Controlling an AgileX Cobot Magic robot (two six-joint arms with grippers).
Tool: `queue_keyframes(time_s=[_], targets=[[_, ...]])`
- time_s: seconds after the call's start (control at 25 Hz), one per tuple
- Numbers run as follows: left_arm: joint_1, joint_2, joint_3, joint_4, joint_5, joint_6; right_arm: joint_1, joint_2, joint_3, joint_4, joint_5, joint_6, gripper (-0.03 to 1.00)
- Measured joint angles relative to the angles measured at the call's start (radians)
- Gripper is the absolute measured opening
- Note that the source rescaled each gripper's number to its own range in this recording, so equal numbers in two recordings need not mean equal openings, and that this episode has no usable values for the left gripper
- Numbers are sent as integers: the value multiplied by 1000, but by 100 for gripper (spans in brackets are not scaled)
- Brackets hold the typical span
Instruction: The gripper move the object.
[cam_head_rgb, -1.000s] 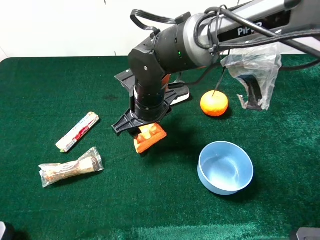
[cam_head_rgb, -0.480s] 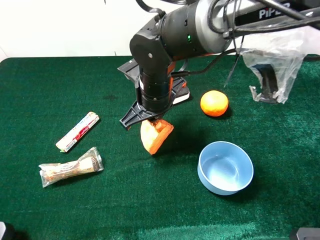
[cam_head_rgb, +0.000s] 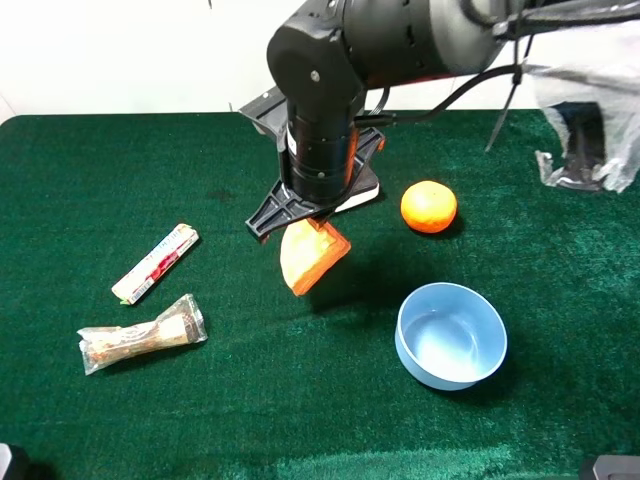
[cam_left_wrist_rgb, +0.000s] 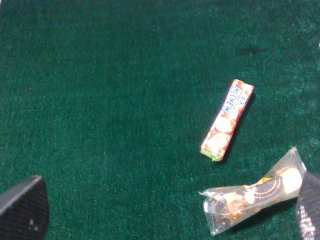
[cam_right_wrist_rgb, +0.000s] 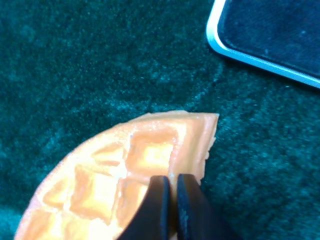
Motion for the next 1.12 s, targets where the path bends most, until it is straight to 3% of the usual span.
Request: queue_keyframes(time_s=[0.64, 1.12], targets=[[0, 0, 0, 0, 0, 0, -48, -223, 0, -48, 173, -33, 0], [0, 0, 0, 0, 0, 0, -253, -366, 8, -51, 311, -123, 0]])
